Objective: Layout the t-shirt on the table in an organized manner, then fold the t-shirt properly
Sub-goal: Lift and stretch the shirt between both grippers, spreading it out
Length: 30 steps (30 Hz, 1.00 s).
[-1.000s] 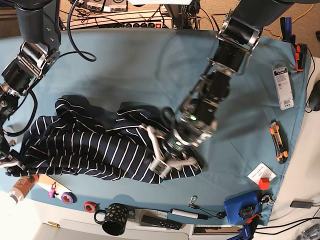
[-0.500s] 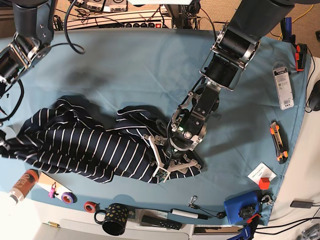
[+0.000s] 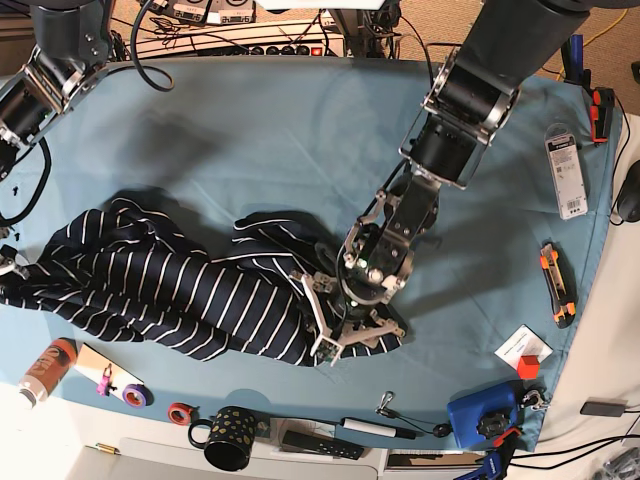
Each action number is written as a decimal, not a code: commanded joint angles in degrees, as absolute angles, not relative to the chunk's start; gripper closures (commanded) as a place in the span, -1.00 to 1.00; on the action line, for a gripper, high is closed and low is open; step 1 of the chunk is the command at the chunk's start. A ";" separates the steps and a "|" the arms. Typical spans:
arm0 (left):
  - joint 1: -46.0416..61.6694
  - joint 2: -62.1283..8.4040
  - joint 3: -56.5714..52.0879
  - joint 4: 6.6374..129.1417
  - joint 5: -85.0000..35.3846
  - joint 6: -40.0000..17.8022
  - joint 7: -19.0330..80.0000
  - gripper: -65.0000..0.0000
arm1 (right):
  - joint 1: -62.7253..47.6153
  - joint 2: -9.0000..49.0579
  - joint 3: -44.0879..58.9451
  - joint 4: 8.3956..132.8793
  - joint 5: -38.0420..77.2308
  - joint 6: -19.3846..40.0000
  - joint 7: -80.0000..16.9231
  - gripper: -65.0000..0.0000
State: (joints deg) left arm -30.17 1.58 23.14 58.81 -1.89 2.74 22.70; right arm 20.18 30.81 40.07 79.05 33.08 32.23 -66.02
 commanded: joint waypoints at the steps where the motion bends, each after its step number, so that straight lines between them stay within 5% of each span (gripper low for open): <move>1: -32.75 2.07 22.96 58.52 -1.69 3.03 21.37 -0.09 | 20.29 32.51 40.25 81.47 34.06 32.40 -64.62 1.00; 11: -35.88 2.11 22.96 52.42 -4.32 -2.39 21.32 -0.04 | 11.79 32.21 40.25 91.94 36.51 32.34 -63.94 1.00; 13: -35.86 2.24 22.96 52.45 -4.27 -3.09 21.34 0.15 | 11.09 32.21 40.25 92.64 36.64 32.34 -63.90 1.00; 17: -35.90 2.20 22.96 52.45 -1.76 -3.03 21.37 0.94 | 10.44 32.16 40.25 92.71 36.64 32.27 -63.92 1.00; 18: -35.92 2.20 22.96 52.45 -0.43 -3.01 21.39 1.00 | 10.46 32.05 40.25 92.68 36.53 32.27 -63.90 1.00; 25: -38.09 1.48 22.96 52.58 7.57 4.58 21.85 1.00 | 10.52 32.08 40.23 91.83 32.88 24.95 -58.11 1.00; 30: -43.59 -1.56 22.96 52.58 6.13 4.25 22.06 1.00 | 13.82 32.10 39.64 87.26 30.79 23.51 -52.51 1.00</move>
State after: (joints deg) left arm -41.25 -1.50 23.20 51.51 5.58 3.22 23.29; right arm 12.51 30.44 39.55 86.19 30.06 23.73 -55.11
